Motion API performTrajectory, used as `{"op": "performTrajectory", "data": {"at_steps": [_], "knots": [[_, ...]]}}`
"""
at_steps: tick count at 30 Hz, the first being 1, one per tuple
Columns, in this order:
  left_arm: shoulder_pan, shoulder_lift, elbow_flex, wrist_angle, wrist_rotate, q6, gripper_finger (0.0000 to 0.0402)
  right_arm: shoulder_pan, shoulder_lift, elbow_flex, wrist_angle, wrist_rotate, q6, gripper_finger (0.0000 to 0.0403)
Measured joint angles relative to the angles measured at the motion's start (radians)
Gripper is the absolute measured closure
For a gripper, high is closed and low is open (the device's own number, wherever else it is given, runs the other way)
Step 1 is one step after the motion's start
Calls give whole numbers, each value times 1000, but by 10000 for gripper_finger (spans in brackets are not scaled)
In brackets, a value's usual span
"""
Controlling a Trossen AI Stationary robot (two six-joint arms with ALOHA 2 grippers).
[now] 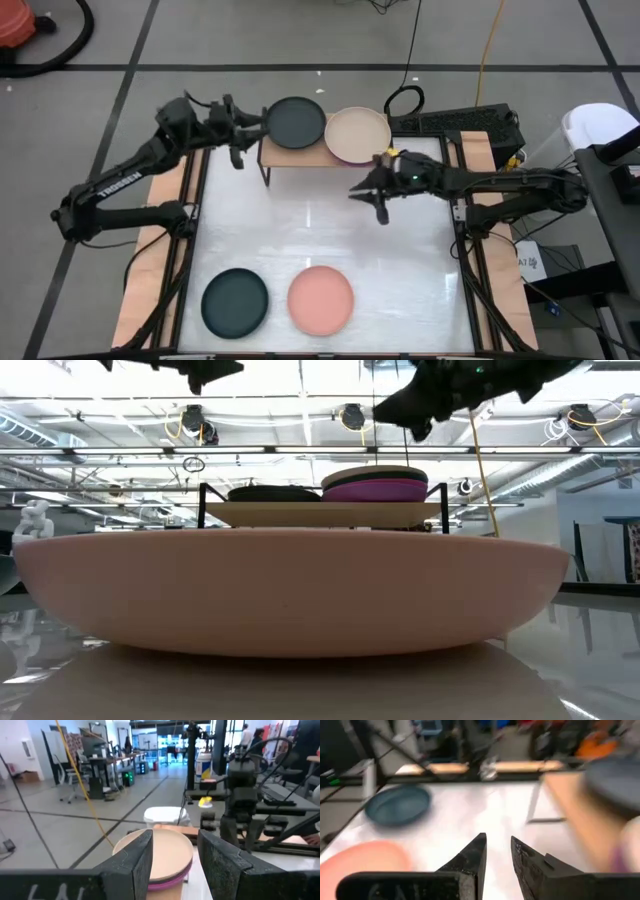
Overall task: Place and stack plates onto a shelf
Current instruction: Stack the light orange plate on top of the black plate on the shelf
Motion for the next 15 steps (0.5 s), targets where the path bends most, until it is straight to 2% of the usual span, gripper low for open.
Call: {"op": "performTrajectory", "data": {"at_steps": [4,10,15], "knots": [[-18,0,-88,90,-1,-14,241,25,88,20,-20,-106,11,328],[-26,-1,-188,213,0,-47,241,82,225,23,-18,-152,9,328],[-26,0,-240,234,-5,-53,241,125,350,24,74,-247,23,328]]}}
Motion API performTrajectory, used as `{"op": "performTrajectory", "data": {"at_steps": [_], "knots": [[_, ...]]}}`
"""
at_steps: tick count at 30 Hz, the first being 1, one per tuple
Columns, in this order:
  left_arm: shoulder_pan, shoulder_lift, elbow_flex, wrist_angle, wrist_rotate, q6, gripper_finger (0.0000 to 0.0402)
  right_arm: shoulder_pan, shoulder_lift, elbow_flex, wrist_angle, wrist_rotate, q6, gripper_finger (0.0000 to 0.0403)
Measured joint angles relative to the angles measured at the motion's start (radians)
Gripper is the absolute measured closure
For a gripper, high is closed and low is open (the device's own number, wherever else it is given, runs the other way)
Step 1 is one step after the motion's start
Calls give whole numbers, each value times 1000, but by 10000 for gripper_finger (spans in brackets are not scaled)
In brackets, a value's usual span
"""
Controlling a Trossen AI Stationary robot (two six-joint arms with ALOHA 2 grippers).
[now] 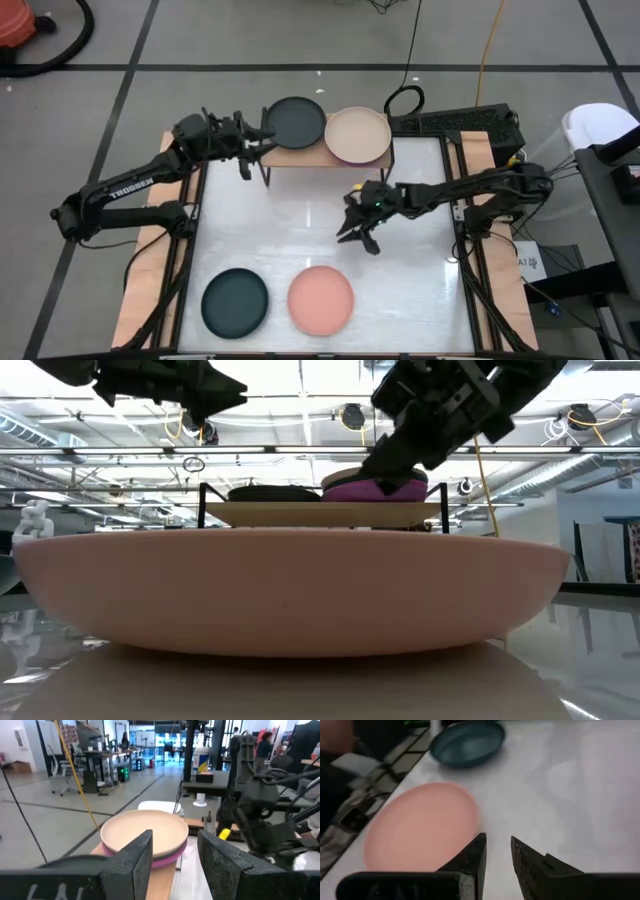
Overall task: Place and stack plates onto a shelf
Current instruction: Stack the light orange plate on top of the black plate on the shelf
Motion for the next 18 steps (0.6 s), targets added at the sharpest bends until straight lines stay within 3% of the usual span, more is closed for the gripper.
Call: {"op": "performTrajectory", "data": {"at_steps": [8,18], "knots": [[0,1,-25,-2,-11,-11,241,58,215,171,-29,-148,-13,309],[-2,1,-26,-14,-11,-39,241,113,411,284,-69,-130,31,229]]}}
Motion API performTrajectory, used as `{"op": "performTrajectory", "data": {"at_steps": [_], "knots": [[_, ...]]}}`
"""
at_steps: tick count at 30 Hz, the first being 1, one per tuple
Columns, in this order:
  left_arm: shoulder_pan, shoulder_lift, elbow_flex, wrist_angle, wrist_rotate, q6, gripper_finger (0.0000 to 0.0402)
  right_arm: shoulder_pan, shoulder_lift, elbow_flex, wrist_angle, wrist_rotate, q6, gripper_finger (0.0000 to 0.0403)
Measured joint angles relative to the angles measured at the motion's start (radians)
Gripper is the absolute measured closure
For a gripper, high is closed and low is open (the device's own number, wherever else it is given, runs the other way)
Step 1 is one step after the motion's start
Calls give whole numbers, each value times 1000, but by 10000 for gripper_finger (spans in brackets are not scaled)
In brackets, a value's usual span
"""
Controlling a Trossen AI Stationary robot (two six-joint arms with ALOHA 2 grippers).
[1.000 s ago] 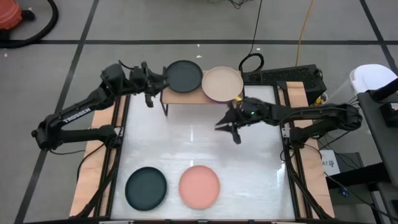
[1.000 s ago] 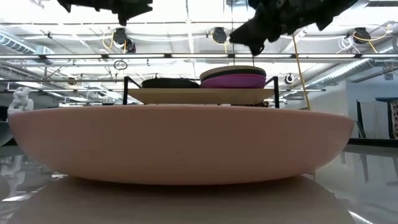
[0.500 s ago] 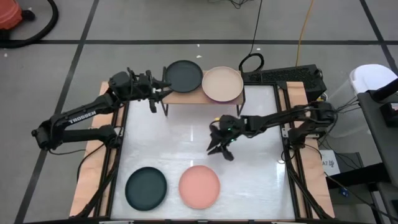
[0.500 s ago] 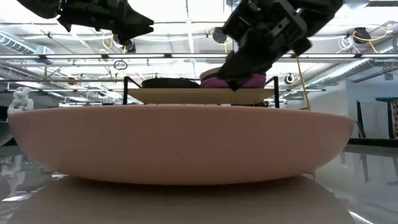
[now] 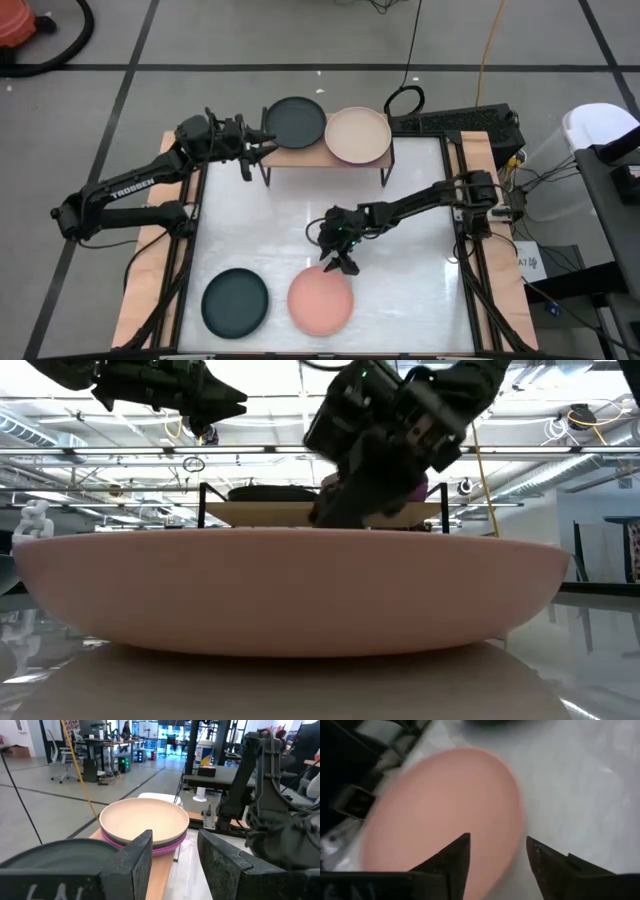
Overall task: Place and stack plates onto a shelf
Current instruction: Stack the light orange plate on top of the black plate on the shelf
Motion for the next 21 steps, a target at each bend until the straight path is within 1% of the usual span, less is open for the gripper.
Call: {"op": "performTrajectory", "data": {"at_steps": [3,6,10,12,15,17,19,20,21], "knots": [[-15,0,0,-2,-1,-2,241,15,37,4,-5,74,10,221],[-28,0,0,-6,0,-2,241,25,57,4,-3,136,12,222],[-45,0,0,-16,-1,-2,241,32,68,4,-8,145,45,234],[-53,0,0,-26,-1,-2,241,32,67,4,-14,167,60,246],[-62,0,0,-29,-1,-2,241,32,64,4,-40,174,53,283],[-62,0,0,-28,-1,4,241,32,62,2,-47,190,33,323],[-62,0,0,-28,-12,18,241,32,55,2,-38,197,5,371],[-62,0,0,-29,-16,22,241,31,48,2,-36,197,-12,386],[-62,0,0,-29,-17,24,241,30,42,2,-34,201,-21,392]]}}
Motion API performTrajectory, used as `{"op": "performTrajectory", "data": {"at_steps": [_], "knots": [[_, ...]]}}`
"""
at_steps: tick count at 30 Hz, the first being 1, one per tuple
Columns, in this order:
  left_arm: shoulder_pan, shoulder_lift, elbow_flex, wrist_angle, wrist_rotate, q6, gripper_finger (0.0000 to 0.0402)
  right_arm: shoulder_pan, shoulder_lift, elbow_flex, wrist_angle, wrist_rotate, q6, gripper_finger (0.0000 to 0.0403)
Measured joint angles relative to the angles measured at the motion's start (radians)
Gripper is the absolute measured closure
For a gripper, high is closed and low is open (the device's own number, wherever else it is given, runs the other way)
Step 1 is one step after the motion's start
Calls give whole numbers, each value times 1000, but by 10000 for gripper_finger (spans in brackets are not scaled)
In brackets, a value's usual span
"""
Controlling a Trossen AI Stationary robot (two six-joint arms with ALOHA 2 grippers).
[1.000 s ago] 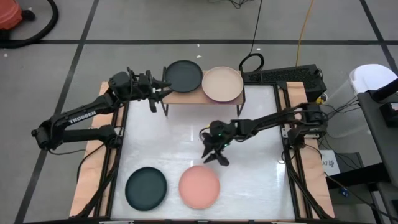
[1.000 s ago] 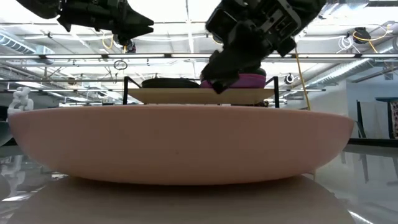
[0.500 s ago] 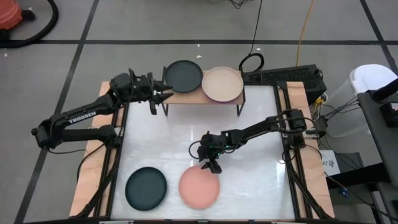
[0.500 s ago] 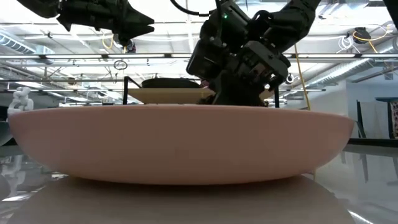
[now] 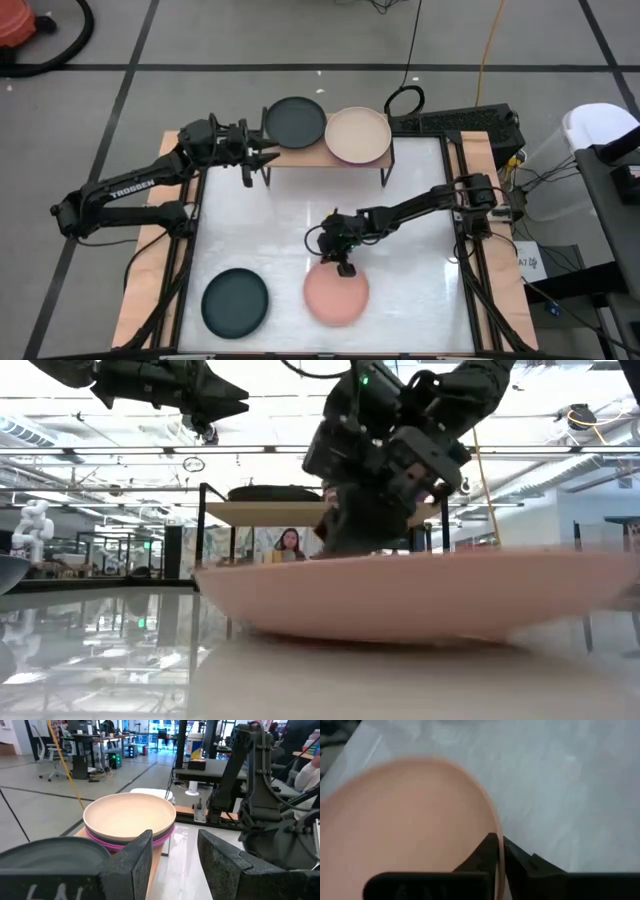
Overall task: Place and stack plates onto a shelf
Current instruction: Stack the light orange plate on top of the black plate on the shelf
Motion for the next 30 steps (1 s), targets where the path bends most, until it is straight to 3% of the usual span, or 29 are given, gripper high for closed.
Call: {"op": "performTrajectory", "data": {"at_steps": [5,8,13,15,20,24,30], "knots": [[9,-3,0,-3,0,2,241,-35,-91,-1,-1,105,-44,400],[23,-29,0,-15,-1,15,241,-84,-197,-1,6,219,-82,401],[56,-109,0,33,-1,29,241,-228,-404,-1,94,436,-140,401],[79,-146,5,108,-2,34,241,-310,-470,-1,191,466,-155,402],[113,-193,9,254,-10,-14,241,-544,-508,102,326,426,-109,402],[112,-182,9,226,-8,-8,241,-674,-384,286,282,291,-20,402],[112,-149,8,195,-8,-8,241,-743,-152,527,101,226,11,402]]}}
